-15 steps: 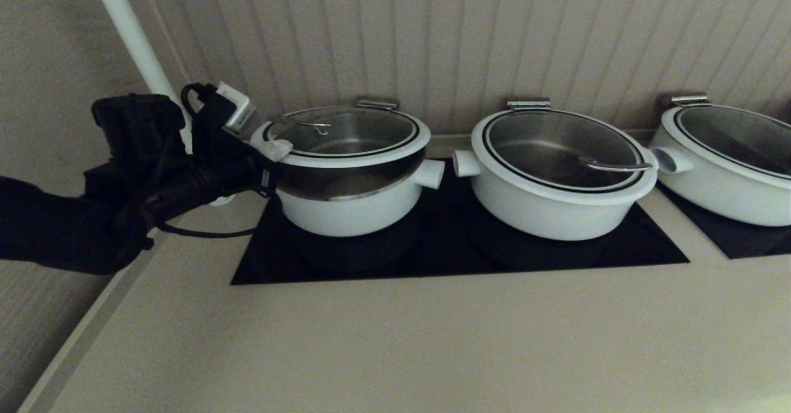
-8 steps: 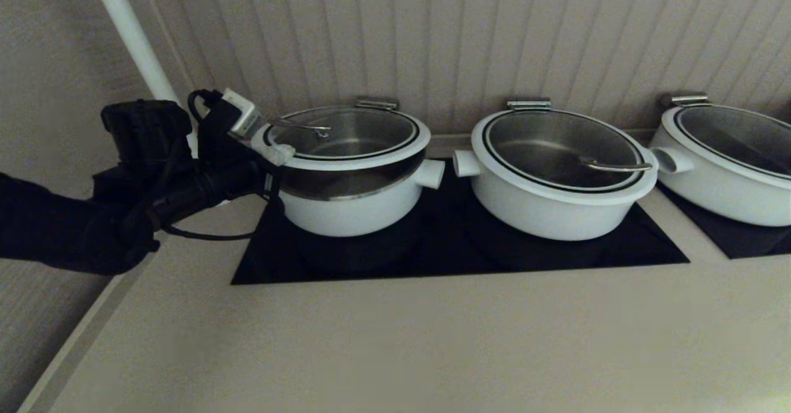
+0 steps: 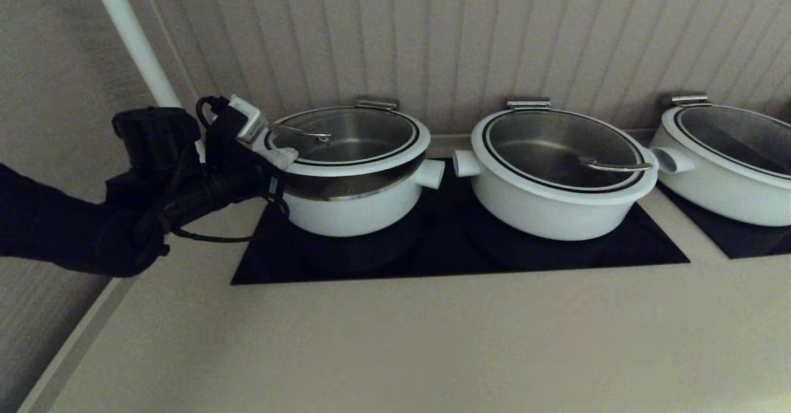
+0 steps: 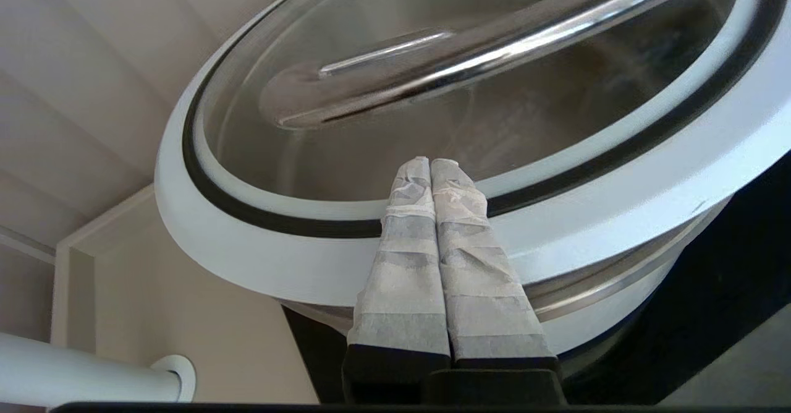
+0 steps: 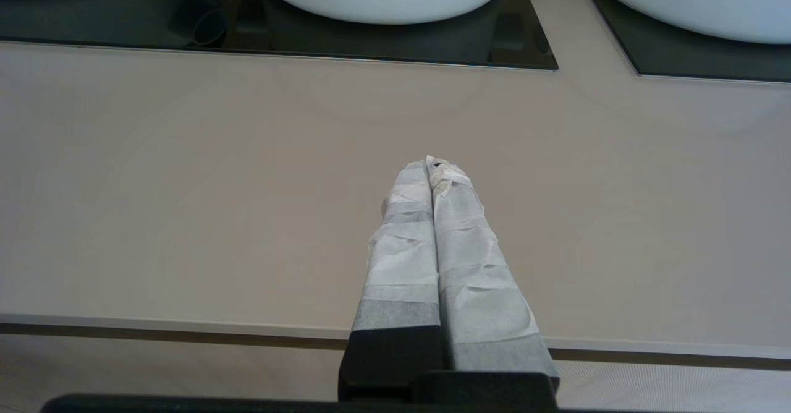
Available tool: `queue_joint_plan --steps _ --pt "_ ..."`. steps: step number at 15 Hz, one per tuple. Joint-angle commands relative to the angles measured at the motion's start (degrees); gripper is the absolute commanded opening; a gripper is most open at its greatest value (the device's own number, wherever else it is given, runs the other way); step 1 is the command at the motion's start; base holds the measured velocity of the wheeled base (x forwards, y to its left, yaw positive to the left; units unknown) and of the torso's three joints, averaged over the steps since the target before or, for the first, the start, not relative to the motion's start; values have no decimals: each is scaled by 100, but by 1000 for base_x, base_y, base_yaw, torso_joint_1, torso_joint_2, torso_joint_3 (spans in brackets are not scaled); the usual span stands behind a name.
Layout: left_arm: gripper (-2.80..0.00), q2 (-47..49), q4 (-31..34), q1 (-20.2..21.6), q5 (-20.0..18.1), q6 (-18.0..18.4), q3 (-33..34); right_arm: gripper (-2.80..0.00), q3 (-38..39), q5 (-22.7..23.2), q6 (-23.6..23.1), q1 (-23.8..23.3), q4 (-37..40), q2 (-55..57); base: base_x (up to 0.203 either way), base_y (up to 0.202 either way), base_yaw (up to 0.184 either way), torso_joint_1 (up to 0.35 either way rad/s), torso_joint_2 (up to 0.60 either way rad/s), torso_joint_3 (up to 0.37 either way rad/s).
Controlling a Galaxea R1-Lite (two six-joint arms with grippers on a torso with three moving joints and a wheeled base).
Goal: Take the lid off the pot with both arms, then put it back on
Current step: Close the pot lid
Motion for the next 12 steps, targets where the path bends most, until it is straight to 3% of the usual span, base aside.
queue_joint_plan --steps 1,7,12 --pt "-280 74 -31 3 -8 12 3 -280 0 3 -6 1 -1 -2 0 0 0 0 0 0" --pt "-280 206 -532 3 1 12 328 -280 0 3 -6 1 -1 -2 0 0 0 0 0 0" --pt "-280 278 -540 3 1 12 328 -280 0 3 -6 1 -1 -2 0 0 0 0 0 0"
